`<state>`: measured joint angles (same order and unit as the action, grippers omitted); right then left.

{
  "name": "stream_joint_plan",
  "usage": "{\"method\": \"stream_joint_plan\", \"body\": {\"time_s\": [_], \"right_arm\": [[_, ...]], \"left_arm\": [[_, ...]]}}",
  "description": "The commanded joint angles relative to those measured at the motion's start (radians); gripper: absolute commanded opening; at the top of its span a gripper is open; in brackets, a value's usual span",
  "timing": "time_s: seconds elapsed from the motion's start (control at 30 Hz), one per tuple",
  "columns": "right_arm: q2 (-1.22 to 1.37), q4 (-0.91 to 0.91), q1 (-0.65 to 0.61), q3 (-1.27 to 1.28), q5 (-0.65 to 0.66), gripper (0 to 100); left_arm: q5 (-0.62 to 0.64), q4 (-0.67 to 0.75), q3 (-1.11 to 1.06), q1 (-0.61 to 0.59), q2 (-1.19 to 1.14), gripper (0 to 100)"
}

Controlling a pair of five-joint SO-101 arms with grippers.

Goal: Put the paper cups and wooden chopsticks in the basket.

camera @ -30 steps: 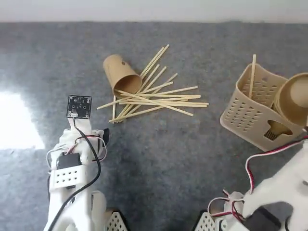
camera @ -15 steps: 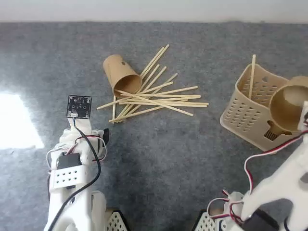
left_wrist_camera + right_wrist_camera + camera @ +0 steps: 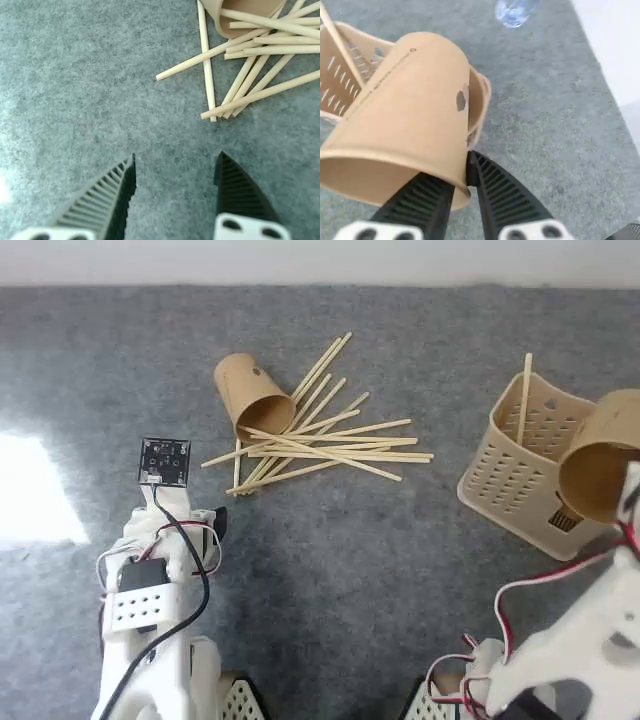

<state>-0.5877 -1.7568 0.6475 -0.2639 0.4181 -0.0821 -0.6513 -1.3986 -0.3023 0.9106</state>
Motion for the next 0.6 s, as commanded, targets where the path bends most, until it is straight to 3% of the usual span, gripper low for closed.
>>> {"method": "stream_joint_plan", "body": {"time_s": [0.0,0.17,0.27,0.4,0.57], "right_arm": [[-0.025,-0.038,0.050,-0.077,-0.011,0.6],[-0.004,-0.041,0.125,-0.081,0.026,1.5],[-0.002,-0.042,0.150,-0.080,0.032,8.5],[-0.013,-0.042,0.142,-0.080,0.032,1.1],[-0.002,-0.041,0.142,-0.080,0.034,3.3]], "left_arm": [[0.009,0.021,0.002,0.000,0.020,25],[0.009,0.021,0.001,0.000,0.020,25],[0.009,0.021,0.001,0.000,0.020,25],[0.009,0.021,0.001,0.000,0.020,25],[0.009,0.021,0.001,-0.002,0.020,25]]}}
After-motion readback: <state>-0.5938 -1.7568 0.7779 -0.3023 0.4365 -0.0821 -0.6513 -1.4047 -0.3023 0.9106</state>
